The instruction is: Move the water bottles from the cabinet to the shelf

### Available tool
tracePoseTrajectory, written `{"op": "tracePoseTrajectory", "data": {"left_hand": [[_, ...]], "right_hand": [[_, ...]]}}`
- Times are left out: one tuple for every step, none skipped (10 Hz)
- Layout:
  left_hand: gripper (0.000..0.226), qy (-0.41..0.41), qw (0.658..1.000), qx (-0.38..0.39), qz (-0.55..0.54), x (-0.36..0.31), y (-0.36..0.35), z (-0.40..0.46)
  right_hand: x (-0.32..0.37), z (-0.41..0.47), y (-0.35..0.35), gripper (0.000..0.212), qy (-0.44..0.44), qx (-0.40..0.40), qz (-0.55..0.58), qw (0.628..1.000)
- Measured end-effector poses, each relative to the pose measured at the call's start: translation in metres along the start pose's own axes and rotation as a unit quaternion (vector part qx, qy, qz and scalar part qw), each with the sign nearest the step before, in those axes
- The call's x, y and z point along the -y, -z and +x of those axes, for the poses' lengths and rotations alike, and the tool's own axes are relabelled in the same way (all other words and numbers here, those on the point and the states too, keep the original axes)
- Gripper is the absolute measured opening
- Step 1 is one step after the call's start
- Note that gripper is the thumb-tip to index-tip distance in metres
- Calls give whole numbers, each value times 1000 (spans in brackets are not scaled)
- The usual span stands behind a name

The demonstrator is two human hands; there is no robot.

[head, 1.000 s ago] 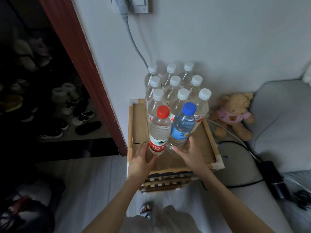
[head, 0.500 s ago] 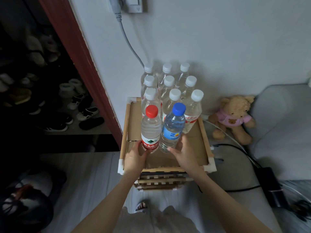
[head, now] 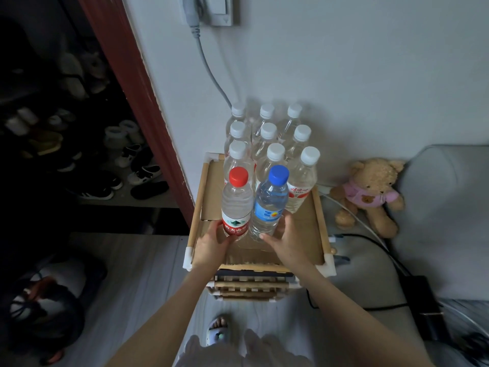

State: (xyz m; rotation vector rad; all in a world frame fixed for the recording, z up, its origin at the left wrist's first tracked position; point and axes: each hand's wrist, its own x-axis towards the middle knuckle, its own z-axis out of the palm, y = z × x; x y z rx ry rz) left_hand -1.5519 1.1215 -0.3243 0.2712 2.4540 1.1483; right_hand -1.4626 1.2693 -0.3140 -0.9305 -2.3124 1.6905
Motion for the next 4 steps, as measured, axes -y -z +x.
{"op": "tracePoseTrajectory", "data": {"left_hand": [[52,1,1000,13,8,-1,2,-1],[60,-36,996,41,63,4,4,0],[71,-68,987,52,134,10,10,-2],[82,-99,959,58,259,29,8,-4]], "right_hand": [[0,1,0,75,-20,10,13,1000],[0,2,6,96,-28,52,-15,998],[19,-10,26,94,-45,47,-105,992],[66,-20,68,39,15,-112,76,991]]}}
